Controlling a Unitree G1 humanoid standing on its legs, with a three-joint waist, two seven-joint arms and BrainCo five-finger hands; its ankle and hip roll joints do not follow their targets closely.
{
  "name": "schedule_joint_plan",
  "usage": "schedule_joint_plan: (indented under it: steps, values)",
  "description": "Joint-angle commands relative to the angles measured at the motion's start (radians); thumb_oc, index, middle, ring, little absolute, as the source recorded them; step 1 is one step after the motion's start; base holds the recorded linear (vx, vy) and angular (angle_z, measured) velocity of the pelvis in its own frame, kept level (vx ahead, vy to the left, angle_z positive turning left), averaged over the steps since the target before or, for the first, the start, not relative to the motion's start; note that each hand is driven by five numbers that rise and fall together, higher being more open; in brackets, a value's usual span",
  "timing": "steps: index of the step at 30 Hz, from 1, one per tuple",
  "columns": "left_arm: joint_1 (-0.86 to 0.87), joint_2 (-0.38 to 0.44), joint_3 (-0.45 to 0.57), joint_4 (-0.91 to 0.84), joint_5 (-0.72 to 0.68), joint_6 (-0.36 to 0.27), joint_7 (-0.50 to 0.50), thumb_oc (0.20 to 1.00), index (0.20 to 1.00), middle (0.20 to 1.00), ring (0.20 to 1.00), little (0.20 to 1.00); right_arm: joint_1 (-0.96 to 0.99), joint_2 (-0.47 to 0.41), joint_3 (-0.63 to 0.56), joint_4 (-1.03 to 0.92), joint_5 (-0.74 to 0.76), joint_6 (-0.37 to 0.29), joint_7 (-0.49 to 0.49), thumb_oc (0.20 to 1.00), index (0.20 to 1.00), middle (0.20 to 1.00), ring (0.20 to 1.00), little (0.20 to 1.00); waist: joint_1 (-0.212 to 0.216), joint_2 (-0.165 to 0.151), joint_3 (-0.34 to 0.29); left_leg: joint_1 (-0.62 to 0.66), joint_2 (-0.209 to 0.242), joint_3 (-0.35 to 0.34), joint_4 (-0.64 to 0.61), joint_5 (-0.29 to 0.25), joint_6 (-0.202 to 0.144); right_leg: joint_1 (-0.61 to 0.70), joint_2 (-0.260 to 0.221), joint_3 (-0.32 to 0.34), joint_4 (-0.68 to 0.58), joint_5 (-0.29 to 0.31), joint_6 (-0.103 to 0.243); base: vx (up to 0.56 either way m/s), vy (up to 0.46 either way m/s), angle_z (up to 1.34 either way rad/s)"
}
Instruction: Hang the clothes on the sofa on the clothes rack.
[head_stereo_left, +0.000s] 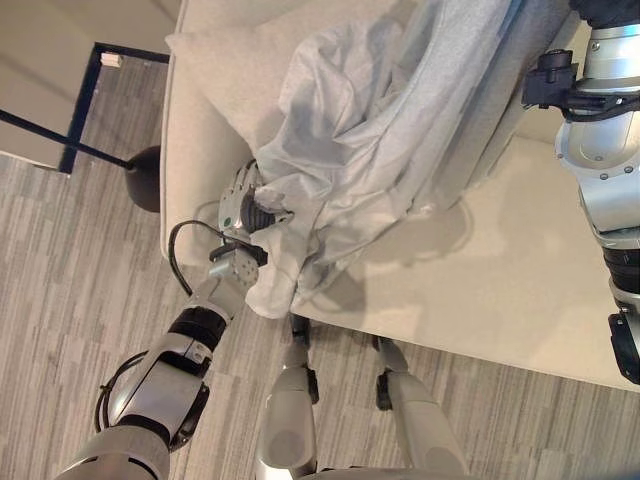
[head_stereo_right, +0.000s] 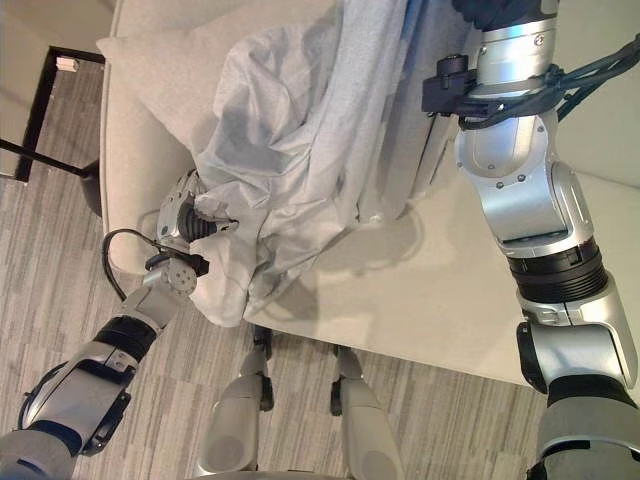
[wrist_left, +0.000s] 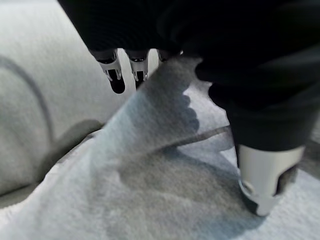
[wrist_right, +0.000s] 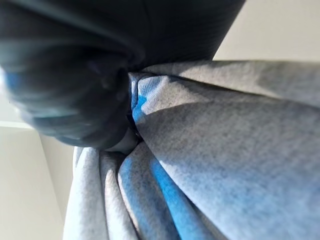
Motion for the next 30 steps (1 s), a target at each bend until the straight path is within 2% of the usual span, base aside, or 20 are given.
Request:
schedule_joint_plan:
  steps: [1, 3, 4, 11, 17, 23, 28, 29, 30]
  values:
    - [-0.064, 0.000, -0.010, 0.035, -0.035, -0.002, 0.049, 1.000, 1.000, 1.000, 1.000, 1.000, -0.093, 0.007, 0.001, -0.058, 0.034, -0.052, -0.037, 0.200, 0.200, 0.200, 0.200, 0.200, 0.012, -0.012, -0.037, 0.003, 0.011, -0.011, 0.002, -0.034, -0.078, -0.003, -0.027, -0.064, 0.049, -0.024, 0.140, -0.01, -0.010, -0.05]
    - [-0.110, -0.006, -0.028, 0.063, -0.042, 0.002, 0.051, 1.000, 1.000, 1.000, 1.000, 1.000, -0.102, 0.014, 0.017, -0.060, 0.041, -0.057, -0.038, 0.200, 0.200, 0.200, 0.200, 0.200, 0.001, -0.017, -0.035, -0.006, 0.015, -0.011, 0.002, -0.032, -0.079, -0.009, -0.026, -0.063, 0.049, -0.021, 0.141, -0.02, -0.008, -0.04]
    - [-0.113, -0.008, -0.029, 0.059, -0.043, 0.000, 0.048, 0.200, 0.200, 0.200, 0.200, 0.200, -0.101, 0.016, 0.015, -0.059, 0.043, -0.056, -0.037, 0.200, 0.200, 0.200, 0.200, 0.200, 0.000, -0.018, -0.035, -0.008, 0.016, -0.011, 0.002, -0.032, -0.079, -0.011, -0.025, -0.063, 0.049, -0.021, 0.141, 0.00, 0.000, 0.00]
    - [-0.130, -0.027, -0.030, 0.034, -0.035, 0.000, 0.081, 0.200, 0.200, 0.200, 0.200, 0.200, -0.069, 0.033, 0.001, -0.060, 0.033, -0.060, -0.045, 0.200, 0.200, 0.200, 0.200, 0.200, -0.007, -0.023, -0.049, -0.008, 0.018, -0.009, 0.002, -0.035, -0.076, -0.012, -0.019, -0.063, 0.051, -0.025, 0.139, 0.00, -0.002, -0.02]
    - [-0.134, -0.003, -0.002, -0.010, -0.041, -0.008, 0.114, 0.200, 0.200, 0.200, 0.200, 0.200, -0.031, 0.029, -0.011, -0.054, 0.033, -0.059, -0.047, 0.200, 0.200, 0.200, 0.200, 0.200, -0.009, -0.028, -0.072, 0.007, 0.019, -0.009, 0.002, -0.038, -0.076, 0.004, -0.016, -0.063, 0.058, -0.038, 0.139, 0.00, -0.009, 0.00]
    - [-0.077, 0.093, 0.095, -0.218, -0.067, -0.054, 0.132, 0.200, 0.200, 0.200, 0.200, 0.200, 0.124, 0.004, -0.066, -0.067, 0.001, -0.041, -0.012, 0.200, 0.200, 0.200, 0.200, 0.200, 0.009, -0.027, -0.125, 0.089, 0.022, -0.015, 0.002, -0.054, -0.081, 0.079, -0.019, -0.061, 0.082, -0.092, 0.123, 0.06, -0.065, 0.03]
    - [-0.068, 0.187, 0.160, -0.295, -0.069, -0.069, 0.111, 0.200, 0.200, 0.200, 0.200, 0.200, 0.239, -0.011, -0.108, -0.082, -0.007, -0.045, 0.051, 0.200, 0.200, 0.200, 0.200, 0.200, 0.009, -0.022, -0.172, 0.178, 0.028, -0.019, 0.002, -0.069, -0.087, 0.156, -0.019, -0.063, 0.116, -0.142, 0.103, 0.10, -0.081, 0.16]
    - [-0.071, 0.234, 0.186, -0.317, -0.062, -0.073, 0.105, 0.200, 0.200, 0.200, 0.200, 0.200, 0.268, -0.016, -0.114, -0.086, -0.007, -0.048, 0.077, 0.200, 0.200, 0.200, 0.200, 0.200, 0.015, -0.022, -0.193, 0.212, 0.029, -0.023, 0.002, -0.074, -0.091, 0.191, -0.016, -0.070, 0.130, -0.163, 0.094, 0.09, -0.085, 0.28]
    - [-0.069, 0.236, 0.187, -0.319, -0.063, -0.073, 0.103, 0.200, 0.200, 0.200, 0.200, 0.200, 0.270, -0.015, -0.115, -0.087, -0.007, -0.048, 0.079, 0.200, 0.200, 0.200, 0.200, 0.200, 0.014, -0.022, -0.191, 0.217, 0.029, -0.024, 0.002, -0.075, -0.091, 0.196, -0.016, -0.071, 0.131, -0.166, 0.094, 0.09, -0.090, 0.34]
